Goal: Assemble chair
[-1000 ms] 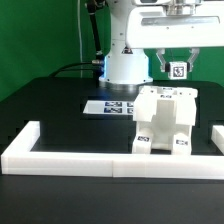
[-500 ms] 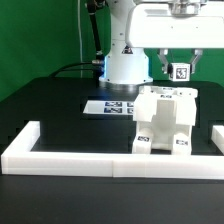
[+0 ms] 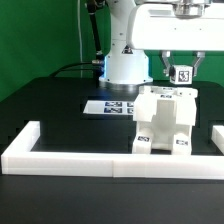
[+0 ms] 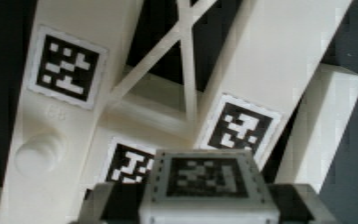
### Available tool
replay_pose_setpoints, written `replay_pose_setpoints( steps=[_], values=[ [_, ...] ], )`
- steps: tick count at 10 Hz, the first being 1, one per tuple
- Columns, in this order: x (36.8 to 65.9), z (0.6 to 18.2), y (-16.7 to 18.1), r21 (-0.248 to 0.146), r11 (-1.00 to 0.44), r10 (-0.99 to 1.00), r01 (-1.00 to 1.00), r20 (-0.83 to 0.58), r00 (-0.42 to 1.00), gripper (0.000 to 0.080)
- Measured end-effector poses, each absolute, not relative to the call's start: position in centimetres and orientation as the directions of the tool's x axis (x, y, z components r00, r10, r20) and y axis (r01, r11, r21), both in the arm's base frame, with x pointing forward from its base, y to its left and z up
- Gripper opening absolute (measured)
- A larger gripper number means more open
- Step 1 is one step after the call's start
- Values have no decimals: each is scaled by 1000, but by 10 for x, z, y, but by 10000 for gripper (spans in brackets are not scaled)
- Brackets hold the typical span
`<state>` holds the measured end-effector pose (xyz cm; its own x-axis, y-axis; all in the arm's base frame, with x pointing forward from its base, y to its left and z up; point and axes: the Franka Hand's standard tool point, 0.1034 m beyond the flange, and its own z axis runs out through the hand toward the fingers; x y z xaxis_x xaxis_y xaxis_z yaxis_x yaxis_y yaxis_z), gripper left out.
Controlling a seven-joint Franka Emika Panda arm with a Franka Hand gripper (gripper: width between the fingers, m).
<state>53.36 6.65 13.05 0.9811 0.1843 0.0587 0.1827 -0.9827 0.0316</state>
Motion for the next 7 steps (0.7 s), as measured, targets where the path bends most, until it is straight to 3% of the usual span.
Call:
replay_pose_setpoints(
  steps=[2, 7],
  values=[
    [547, 133, 67, 41, -981, 192, 189, 64, 979, 288],
    [548, 126, 66, 49, -981, 190, 188, 56, 980, 288]
  ],
)
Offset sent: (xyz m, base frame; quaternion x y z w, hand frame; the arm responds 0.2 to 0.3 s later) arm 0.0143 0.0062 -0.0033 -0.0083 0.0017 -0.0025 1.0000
